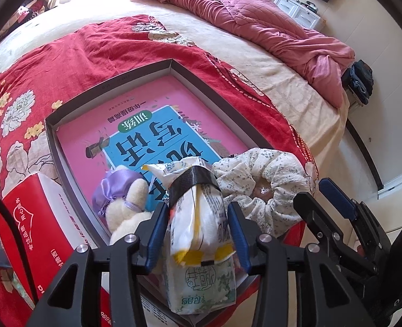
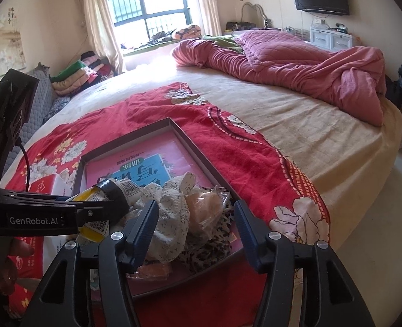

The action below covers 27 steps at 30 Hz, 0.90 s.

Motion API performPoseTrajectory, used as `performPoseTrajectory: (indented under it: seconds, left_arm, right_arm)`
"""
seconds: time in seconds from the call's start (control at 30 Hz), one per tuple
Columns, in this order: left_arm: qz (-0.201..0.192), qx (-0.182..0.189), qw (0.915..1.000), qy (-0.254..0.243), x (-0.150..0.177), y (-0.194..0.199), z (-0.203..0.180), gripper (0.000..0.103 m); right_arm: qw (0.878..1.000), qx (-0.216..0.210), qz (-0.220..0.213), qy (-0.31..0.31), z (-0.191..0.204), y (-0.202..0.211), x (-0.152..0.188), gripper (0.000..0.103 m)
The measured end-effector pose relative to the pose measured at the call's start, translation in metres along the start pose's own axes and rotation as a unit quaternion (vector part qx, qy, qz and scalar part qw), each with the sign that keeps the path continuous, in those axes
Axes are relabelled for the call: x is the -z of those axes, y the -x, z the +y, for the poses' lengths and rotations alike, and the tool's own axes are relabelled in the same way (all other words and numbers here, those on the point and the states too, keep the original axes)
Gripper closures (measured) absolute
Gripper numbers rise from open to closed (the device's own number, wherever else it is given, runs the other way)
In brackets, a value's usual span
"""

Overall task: Organize soft objects
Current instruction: 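Open the left tool to release the snack bar into the tray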

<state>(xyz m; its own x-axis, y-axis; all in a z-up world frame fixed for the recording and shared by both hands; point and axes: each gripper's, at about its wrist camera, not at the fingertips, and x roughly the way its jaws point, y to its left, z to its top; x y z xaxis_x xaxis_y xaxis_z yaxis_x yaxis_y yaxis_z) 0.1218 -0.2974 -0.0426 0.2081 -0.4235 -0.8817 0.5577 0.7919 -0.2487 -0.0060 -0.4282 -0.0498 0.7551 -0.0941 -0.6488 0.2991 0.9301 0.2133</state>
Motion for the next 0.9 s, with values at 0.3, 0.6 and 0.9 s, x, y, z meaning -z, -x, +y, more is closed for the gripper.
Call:
performPoseTrajectory:
  seconds: [0.3, 0.6, 0.9]
  left_arm:
    - [-0.007, -0.002, 1.0000, -0.003, 0.004, 0.012, -0.003, 0.050]
    - [-0.021, -0.005, 0.9998, -0.004, 0.009, 0.033, -0.004, 0.040]
    - [-0.049, -0.008, 0.9988, 0.001, 0.019, 0.069, 0.000, 0.033]
  right_arm:
    - [1.000, 0.016, -0.012, 0.001, -0.001, 0.014, -0.004, 0.036]
    - [0.999, 0.024, -0.022, 0.004, 0.003, 0.028, -0.007, 0.032]
    - [0.998, 0.026, -0.043, 0.024, 0.017, 0.049, -0.013, 0.028]
